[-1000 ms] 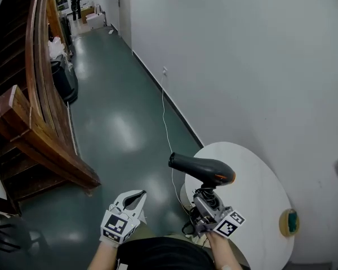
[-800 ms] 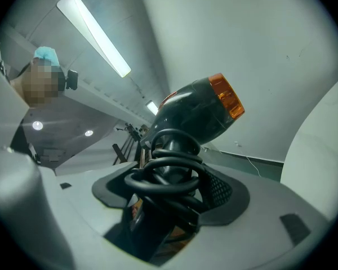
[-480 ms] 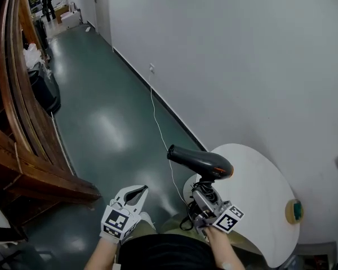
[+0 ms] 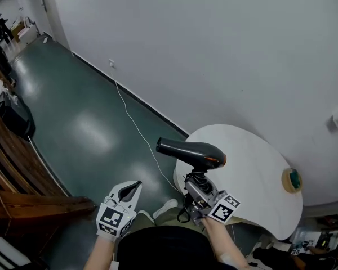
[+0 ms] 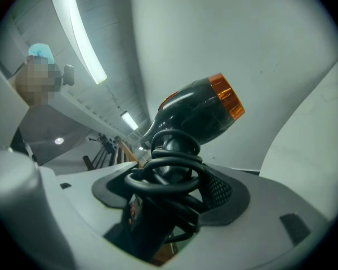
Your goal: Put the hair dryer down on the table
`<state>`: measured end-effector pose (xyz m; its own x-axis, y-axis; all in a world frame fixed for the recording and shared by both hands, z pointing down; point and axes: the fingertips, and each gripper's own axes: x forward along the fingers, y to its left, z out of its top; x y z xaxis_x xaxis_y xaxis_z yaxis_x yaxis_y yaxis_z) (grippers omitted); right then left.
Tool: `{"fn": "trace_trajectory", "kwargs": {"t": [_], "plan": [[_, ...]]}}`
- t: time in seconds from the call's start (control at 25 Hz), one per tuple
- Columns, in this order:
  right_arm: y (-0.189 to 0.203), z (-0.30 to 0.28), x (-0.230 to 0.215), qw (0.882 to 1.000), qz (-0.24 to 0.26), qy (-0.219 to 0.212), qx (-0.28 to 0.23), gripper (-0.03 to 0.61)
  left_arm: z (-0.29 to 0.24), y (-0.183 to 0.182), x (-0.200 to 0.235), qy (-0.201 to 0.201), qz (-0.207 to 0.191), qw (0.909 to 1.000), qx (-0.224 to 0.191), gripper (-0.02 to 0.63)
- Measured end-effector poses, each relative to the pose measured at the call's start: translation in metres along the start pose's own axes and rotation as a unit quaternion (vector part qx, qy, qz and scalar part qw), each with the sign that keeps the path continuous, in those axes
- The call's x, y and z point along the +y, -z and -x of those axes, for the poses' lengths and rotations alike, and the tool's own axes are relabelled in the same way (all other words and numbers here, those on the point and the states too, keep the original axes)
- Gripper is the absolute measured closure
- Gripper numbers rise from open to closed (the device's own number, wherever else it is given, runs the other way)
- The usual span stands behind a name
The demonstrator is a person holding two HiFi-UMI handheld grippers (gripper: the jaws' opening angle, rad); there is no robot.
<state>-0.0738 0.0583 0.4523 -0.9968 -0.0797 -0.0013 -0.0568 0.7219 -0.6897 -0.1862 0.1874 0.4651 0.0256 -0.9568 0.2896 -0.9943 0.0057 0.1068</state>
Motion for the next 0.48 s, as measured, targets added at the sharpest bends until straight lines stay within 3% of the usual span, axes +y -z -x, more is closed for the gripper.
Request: {"fn": "trace_trajectory", "kwargs": {"t": [0.48], "plan": [[-0.050,0.076,-0.118,0.992,0.014,0.118,-0.037,0.236,-0.150,-0.032,-0.056,0.118,-0.053,0.9908,0.041,0.612]]}}
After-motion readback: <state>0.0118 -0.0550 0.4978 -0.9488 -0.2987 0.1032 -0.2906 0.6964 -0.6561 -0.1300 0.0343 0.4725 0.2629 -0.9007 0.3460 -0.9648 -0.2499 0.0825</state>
